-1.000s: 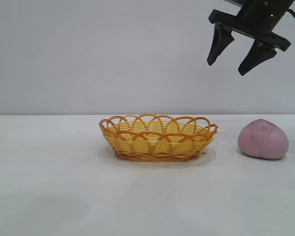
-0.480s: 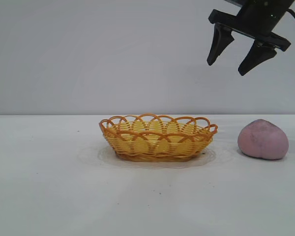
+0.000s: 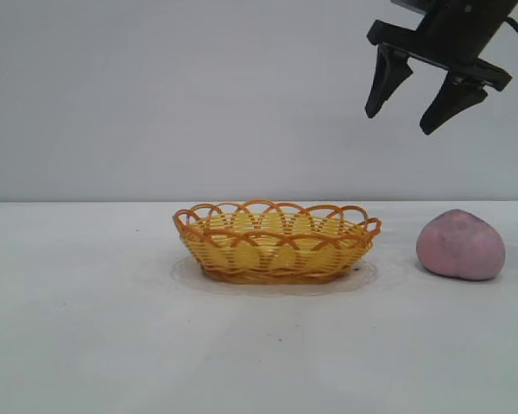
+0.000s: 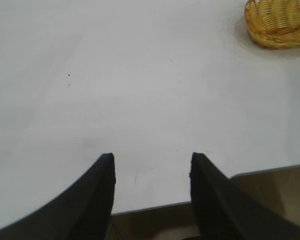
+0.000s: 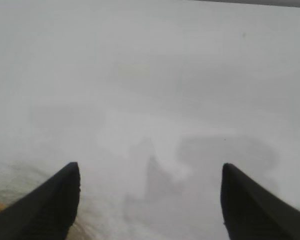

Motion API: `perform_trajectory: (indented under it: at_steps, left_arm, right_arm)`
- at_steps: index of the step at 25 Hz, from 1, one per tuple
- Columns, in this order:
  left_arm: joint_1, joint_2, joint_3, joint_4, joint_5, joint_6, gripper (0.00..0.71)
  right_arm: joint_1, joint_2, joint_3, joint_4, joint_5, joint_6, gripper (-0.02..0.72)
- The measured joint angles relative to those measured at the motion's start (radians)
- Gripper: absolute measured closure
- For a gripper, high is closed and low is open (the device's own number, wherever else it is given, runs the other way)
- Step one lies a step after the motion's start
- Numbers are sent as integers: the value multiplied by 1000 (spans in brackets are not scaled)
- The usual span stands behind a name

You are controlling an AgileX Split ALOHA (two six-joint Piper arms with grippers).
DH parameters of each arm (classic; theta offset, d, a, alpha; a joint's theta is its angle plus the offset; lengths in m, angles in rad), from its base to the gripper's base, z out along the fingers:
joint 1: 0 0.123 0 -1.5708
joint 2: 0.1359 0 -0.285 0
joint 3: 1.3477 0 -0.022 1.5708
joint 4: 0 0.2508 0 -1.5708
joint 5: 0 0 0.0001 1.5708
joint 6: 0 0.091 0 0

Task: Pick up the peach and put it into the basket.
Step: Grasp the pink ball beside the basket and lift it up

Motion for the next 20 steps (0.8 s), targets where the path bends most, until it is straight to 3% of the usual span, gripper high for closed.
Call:
perform_trajectory:
  at_steps: [4, 12, 20]
  left_arm:
    - [0, 0, 40, -4, -79, 0, 371]
    - [0, 0, 43, -4, -96, 0, 371]
    - [0, 0, 43, -4, -99, 0, 371]
  right_arm:
    - [0, 0, 0, 0, 0, 0, 186]
    - [0, 0, 0, -6, 8, 0, 186]
    - [0, -17, 0, -53, 48, -52, 186]
